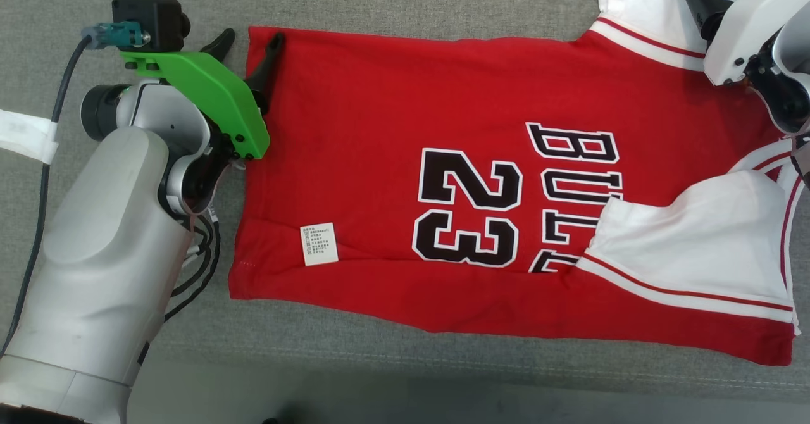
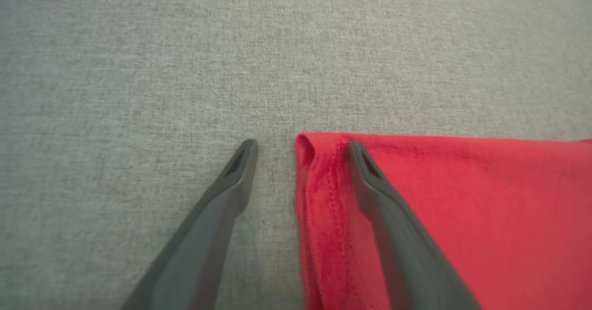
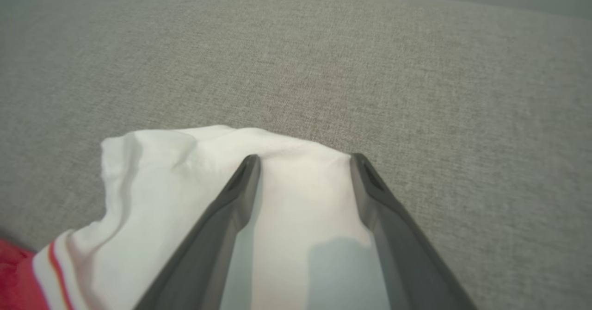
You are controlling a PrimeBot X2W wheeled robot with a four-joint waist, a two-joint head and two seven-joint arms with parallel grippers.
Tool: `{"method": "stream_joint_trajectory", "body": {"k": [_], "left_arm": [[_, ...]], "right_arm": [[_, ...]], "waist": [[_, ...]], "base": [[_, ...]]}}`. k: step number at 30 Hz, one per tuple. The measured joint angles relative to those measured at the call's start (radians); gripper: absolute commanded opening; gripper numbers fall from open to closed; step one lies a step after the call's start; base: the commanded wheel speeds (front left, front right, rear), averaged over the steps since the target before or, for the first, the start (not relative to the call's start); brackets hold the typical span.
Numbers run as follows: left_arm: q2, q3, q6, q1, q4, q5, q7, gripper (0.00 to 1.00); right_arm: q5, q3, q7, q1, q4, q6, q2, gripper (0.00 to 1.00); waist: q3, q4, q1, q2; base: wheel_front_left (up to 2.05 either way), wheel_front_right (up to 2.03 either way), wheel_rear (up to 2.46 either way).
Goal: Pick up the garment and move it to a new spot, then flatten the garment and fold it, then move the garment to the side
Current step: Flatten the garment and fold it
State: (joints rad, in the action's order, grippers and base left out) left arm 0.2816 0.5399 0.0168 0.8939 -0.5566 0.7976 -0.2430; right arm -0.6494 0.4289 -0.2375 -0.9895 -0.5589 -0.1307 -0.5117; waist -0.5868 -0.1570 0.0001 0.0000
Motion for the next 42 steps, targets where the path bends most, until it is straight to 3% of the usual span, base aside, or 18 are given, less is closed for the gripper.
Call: {"method": "stream_joint_trajectory", "body": {"k": [2, 3, 4, 5, 6, 14, 24, 33, 42], "left_arm": [[-0.007, 0.005, 0.011, 0.01, -0.015, 0.004, -0.004, 1.0], [-0.009, 0.007, 0.02, 0.015, -0.022, 0.007, -0.008, 0.78], [-0.01, 0.012, 0.024, 0.021, -0.03, 0.008, -0.011, 0.48], [-0.01, 0.016, 0.028, 0.025, -0.034, 0.006, -0.011, 0.33], [-0.011, 0.017, 0.033, 0.026, -0.038, 0.007, -0.012, 0.0], [-0.015, 0.033, 0.058, 0.025, -0.06, 0.011, -0.001, 0.0], [0.023, 0.018, 0.052, -0.031, -0.01, 0.016, 0.037, 0.0], [0.1, -0.003, -0.007, -0.187, 0.163, 0.021, 0.068, 0.0], [0.18, -0.02, -0.081, -0.357, 0.365, 0.028, 0.069, 0.0]], "right_arm": [[-0.012, 0.015, 0.002, -0.015, -0.01, 0.0, -0.005, 1.0], [-0.024, 0.025, -0.002, -0.022, -0.014, 0.0, -0.008, 1.0], [-0.036, 0.032, -0.001, -0.026, -0.017, 0.0, -0.008, 0.86], [-0.041, 0.039, 0.002, -0.028, -0.021, 0.0, -0.009, 0.45], [-0.049, 0.048, -0.001, -0.032, -0.028, 0.0, -0.011, 0.01], [-0.097, 0.087, 0.033, -0.038, -0.03, 0.0, -0.026, 0.0], [-0.165, 0.107, 0.113, 0.041, 0.094, 0.0, -0.091, 0.0], [-0.223, 0.045, 0.209, 0.284, 0.313, 0.0, -0.122, 0.0], [-0.226, -0.077, 0.258, 0.589, 0.527, 0.0, -0.066, 0.0]], "waist": [[-0.005, -0.001, -0.0001, 0.0], [-0.006, -0.003, 0.0, 0.0], [-0.007, -0.004, -0.0001, 0.0], [-0.006, -0.004, -0.0001, 0.0], [-0.005, -0.005, -0.0001, 0.0001], [0.02, -0.002, -0.0001, 0.0], [0.077, 0.016, 0.0, 0.0], [0.13, 0.044, -0.0001, 0.0], [0.148, 0.09, -0.0001, 0.0]], "base": [[0.0, 0.0, 0.0], [0.0, 0.0, 0.0], [0.0, 0.0, 0.0], [0.0, 0.0, 0.0], [0.0, 0.0, 0.0], [0.0, 0.0, 0.0], [0.0, 0.0, 0.0], [0.0, 0.0, 0.0], [0.0, 0.0, 0.0]]}}
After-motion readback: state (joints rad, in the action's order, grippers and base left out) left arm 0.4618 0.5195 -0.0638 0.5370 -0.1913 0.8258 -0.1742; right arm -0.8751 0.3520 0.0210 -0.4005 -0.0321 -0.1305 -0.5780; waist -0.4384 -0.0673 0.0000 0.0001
